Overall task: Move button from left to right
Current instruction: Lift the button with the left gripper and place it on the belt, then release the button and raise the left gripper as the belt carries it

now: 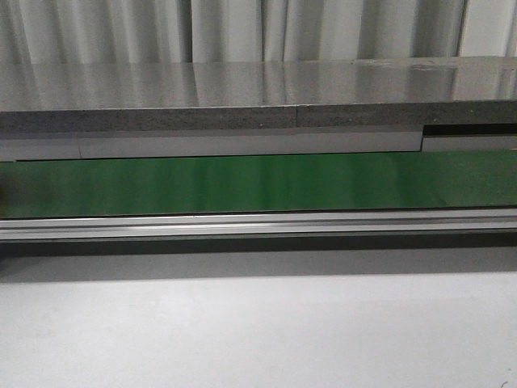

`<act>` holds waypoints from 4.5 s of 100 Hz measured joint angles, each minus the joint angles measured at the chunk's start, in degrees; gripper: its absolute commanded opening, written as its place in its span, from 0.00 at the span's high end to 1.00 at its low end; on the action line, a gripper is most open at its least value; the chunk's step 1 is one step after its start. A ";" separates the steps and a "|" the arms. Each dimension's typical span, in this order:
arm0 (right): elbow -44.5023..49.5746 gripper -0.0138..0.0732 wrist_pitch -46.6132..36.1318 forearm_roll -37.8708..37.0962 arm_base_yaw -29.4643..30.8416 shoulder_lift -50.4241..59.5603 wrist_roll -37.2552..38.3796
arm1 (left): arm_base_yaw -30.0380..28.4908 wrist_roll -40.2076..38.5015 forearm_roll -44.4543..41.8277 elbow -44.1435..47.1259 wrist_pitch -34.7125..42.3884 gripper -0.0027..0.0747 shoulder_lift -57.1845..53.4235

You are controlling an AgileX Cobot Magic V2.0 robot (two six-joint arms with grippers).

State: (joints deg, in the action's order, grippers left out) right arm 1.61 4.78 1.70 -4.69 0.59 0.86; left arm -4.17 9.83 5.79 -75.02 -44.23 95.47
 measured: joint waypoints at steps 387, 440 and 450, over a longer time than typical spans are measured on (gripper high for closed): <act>-44.67 0.87 31.31 4.54 0.00 -50.52 0.00 | 6.30 0.74 0.55 63.45 40.04 0.99 -79.72; -44.67 0.09 30.67 7.57 0.00 -52.31 0.00 | 6.30 0.84 0.55 63.45 40.04 0.99 -79.72; -45.35 0.09 30.43 7.69 0.00 -54.50 0.00 | 6.30 0.84 0.55 63.45 40.04 0.99 -79.72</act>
State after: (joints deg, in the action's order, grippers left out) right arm -43.74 35.22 9.39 -4.69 -53.91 0.86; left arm 2.13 10.67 6.34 -11.57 -4.20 15.75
